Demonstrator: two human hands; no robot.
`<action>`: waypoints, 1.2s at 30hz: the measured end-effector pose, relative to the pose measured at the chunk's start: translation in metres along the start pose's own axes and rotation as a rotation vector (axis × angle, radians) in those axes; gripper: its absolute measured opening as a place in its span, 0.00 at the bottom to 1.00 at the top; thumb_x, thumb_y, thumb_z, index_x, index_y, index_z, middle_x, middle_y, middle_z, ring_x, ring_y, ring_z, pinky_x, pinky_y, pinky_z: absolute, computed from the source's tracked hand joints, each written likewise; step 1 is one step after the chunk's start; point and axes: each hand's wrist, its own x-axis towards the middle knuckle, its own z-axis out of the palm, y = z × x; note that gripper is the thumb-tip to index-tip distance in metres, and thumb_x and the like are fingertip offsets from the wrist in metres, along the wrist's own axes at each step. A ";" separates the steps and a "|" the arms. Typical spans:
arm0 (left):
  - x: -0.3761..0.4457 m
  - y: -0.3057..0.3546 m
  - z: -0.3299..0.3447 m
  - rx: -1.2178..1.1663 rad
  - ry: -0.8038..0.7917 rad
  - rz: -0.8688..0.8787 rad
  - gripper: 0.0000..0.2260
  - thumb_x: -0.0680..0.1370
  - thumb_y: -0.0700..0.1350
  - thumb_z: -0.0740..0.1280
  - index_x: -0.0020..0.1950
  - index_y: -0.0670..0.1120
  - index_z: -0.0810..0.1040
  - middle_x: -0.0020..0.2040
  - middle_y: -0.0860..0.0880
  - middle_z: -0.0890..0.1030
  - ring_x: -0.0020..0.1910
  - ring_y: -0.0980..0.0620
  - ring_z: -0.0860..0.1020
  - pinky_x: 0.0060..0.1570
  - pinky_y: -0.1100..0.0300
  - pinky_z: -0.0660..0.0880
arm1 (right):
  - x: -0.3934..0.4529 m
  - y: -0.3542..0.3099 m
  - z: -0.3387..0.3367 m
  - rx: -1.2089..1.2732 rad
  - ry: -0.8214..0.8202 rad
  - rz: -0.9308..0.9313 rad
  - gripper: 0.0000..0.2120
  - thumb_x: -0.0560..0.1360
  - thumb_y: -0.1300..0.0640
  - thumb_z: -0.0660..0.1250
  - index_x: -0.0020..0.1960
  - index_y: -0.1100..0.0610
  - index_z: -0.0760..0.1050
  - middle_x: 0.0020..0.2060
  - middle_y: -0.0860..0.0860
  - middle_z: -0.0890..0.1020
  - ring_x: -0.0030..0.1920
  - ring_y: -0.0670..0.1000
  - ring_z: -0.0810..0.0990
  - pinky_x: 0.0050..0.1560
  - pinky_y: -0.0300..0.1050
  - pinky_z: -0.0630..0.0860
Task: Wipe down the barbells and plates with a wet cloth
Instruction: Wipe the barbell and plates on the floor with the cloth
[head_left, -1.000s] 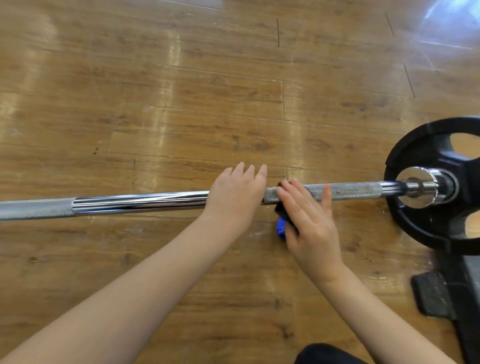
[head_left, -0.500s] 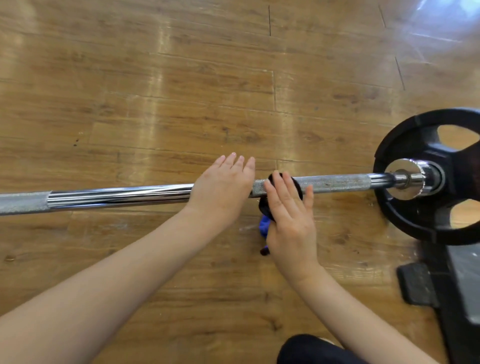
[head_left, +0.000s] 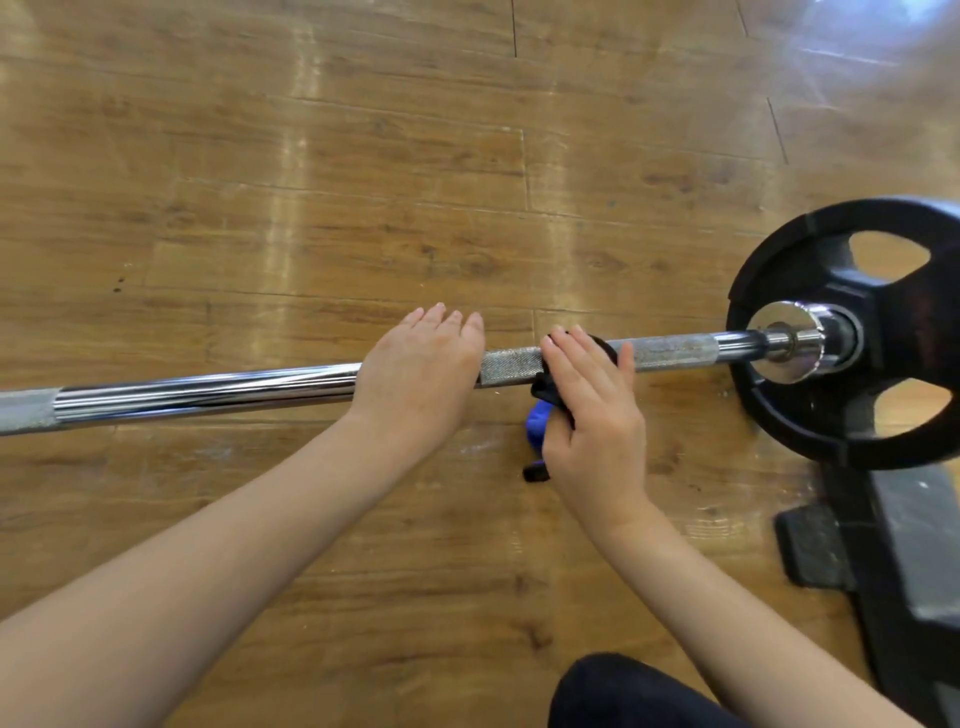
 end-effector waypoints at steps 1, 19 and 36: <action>0.000 0.000 0.000 0.002 -0.005 0.001 0.26 0.78 0.36 0.53 0.77 0.40 0.53 0.75 0.44 0.62 0.75 0.48 0.57 0.72 0.58 0.50 | 0.001 0.006 -0.004 -0.017 -0.026 -0.037 0.25 0.67 0.69 0.53 0.62 0.64 0.76 0.61 0.57 0.78 0.66 0.52 0.71 0.73 0.56 0.49; 0.002 -0.003 0.005 -0.020 0.011 0.023 0.27 0.77 0.34 0.55 0.76 0.41 0.56 0.72 0.46 0.68 0.74 0.48 0.59 0.71 0.58 0.53 | -0.006 0.048 -0.027 -0.148 -0.020 -0.020 0.25 0.67 0.68 0.56 0.63 0.63 0.75 0.63 0.55 0.75 0.67 0.52 0.71 0.72 0.62 0.48; -0.003 0.001 -0.002 0.009 0.164 0.010 0.22 0.47 0.37 0.78 0.40 0.46 0.83 0.33 0.48 0.83 0.35 0.52 0.82 0.31 0.66 0.74 | -0.007 0.084 -0.052 -0.238 0.027 0.219 0.25 0.69 0.68 0.55 0.64 0.64 0.74 0.64 0.58 0.75 0.68 0.53 0.69 0.70 0.63 0.43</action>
